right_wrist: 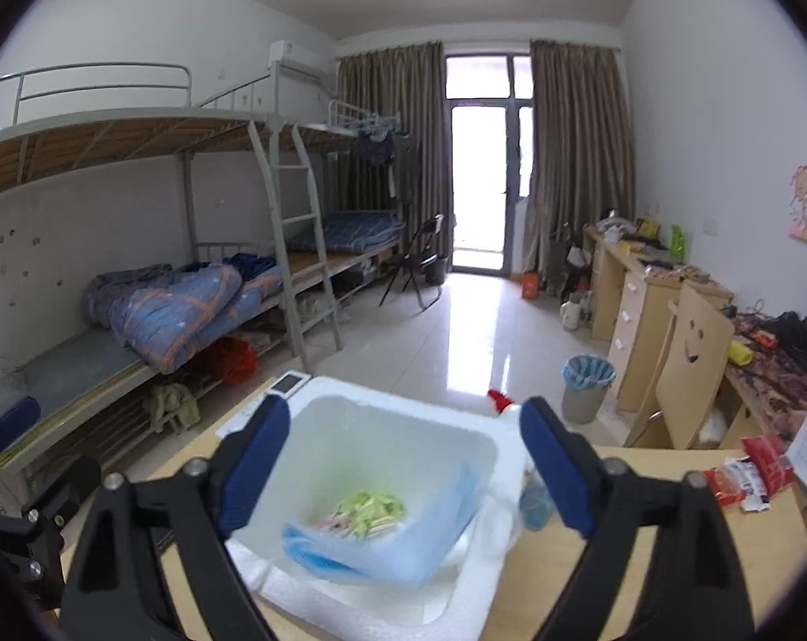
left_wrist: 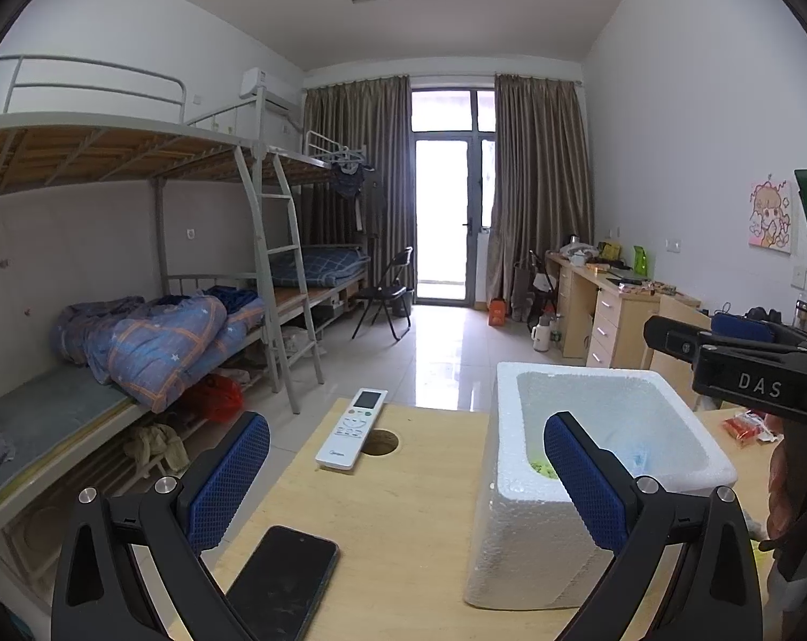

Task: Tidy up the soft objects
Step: 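Carry the blue mask over the foam box and open the right tool, then withdraw both tools from the foam box back toward the table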

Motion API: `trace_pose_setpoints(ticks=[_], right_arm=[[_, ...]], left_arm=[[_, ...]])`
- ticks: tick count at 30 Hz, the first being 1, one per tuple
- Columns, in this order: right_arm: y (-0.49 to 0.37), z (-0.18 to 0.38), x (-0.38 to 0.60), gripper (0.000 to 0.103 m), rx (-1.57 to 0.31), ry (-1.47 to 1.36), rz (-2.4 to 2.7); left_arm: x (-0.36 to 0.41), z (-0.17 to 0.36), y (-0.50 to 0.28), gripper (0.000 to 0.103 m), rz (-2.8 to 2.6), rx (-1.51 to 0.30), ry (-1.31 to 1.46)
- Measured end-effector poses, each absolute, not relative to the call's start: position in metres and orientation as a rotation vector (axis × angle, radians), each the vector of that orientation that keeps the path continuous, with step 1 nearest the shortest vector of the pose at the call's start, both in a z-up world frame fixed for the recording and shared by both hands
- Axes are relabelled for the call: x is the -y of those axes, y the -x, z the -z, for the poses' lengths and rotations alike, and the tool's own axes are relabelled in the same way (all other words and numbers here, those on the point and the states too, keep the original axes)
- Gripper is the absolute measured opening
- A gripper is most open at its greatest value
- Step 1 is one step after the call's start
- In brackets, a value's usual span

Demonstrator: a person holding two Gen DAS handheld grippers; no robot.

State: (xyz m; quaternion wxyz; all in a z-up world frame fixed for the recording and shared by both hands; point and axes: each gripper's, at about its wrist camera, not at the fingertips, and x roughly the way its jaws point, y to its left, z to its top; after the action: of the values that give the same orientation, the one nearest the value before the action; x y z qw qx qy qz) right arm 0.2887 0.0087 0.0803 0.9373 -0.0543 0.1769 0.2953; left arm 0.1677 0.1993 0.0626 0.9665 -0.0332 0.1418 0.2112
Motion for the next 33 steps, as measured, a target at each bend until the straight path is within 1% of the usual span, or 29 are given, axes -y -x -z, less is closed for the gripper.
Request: trace_pose_setpoints(ticks=[13, 25, 33], right_arm=[[-0.284, -0.086, 0.012, 0.092, -0.368, 0.093, -0.588], [-0.273, -0.093, 0.085, 0.092, -0.353, 0.039, -0.424], [-0.256, -0.096, 0.119, 0.092, -0.339, 0.019, -0.376]], left_arm=[[-0.178, -0.069, -0.168, 0.103, -0.37, -0.273, 0.069], [-0.122, -0.077, -0.191, 0.103, -0.214, -0.266, 0.038], [-0.089, -0.082, -0.191, 0.103, -0.151, -0.263, 0.025]])
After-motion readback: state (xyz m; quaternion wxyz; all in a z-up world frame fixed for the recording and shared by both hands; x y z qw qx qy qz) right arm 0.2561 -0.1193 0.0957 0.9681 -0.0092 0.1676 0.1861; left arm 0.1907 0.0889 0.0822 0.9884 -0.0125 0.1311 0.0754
